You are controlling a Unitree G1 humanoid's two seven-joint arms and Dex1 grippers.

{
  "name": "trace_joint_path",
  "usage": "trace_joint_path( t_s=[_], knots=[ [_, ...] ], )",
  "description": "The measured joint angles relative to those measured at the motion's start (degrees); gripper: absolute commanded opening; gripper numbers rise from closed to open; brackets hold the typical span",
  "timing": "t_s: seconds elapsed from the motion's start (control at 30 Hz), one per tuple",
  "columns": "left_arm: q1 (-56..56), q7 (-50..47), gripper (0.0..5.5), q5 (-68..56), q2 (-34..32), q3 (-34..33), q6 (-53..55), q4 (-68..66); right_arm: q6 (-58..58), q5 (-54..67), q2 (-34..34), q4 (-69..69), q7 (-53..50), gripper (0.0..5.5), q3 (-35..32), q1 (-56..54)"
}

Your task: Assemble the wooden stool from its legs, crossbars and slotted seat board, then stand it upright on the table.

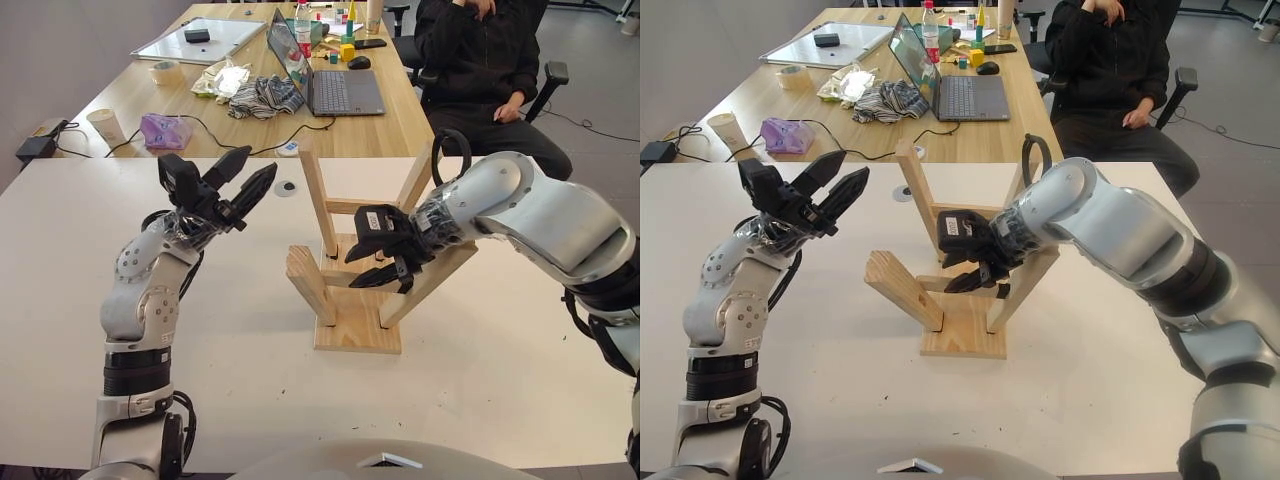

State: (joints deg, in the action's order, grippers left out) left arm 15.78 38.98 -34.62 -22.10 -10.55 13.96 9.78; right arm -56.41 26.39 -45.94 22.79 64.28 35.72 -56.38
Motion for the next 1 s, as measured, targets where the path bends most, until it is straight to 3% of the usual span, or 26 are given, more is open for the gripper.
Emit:
trace_joint_path(
  t_s=[0.37,0.53,0.67,0.87,0.93,1.0],
  knots=[
    [-1.07,-1.65,2.81,0.50,1.82,1.25,-0.43,2.27,2.73,-7.43,0.18,-0.14,2.82,1.97,2.19,1.74],
    [-1.04,-1.95,2.81,-3.19,2.54,1.30,0.23,7.57,4.22,-9.00,0.18,-0.01,5.30,0.78,2.68,1.90],
    [0.13,-0.47,2.81,-13.72,0.81,-0.83,5.71,13.34,4.16,-9.51,0.25,0.05,5.65,0.73,2.60,2.11],
    [-1.28,14.08,2.81,-34.61,-23.09,-0.43,30.92,23.21,2.56,-10.56,0.08,2.01,5.51,0.69,1.58,3.57],
    [-2.12,18.71,2.81,-36.39,-27.69,-0.53,33.87,23.35,2.30,-10.58,0.06,2.70,5.58,0.65,1.35,4.20],
    [-2.26,20.04,2.81,-35.23,-27.87,-0.19,33.62,22.69,2.01,-10.58,0.08,3.22,5.66,0.64,1.34,4.45]
  ],
)
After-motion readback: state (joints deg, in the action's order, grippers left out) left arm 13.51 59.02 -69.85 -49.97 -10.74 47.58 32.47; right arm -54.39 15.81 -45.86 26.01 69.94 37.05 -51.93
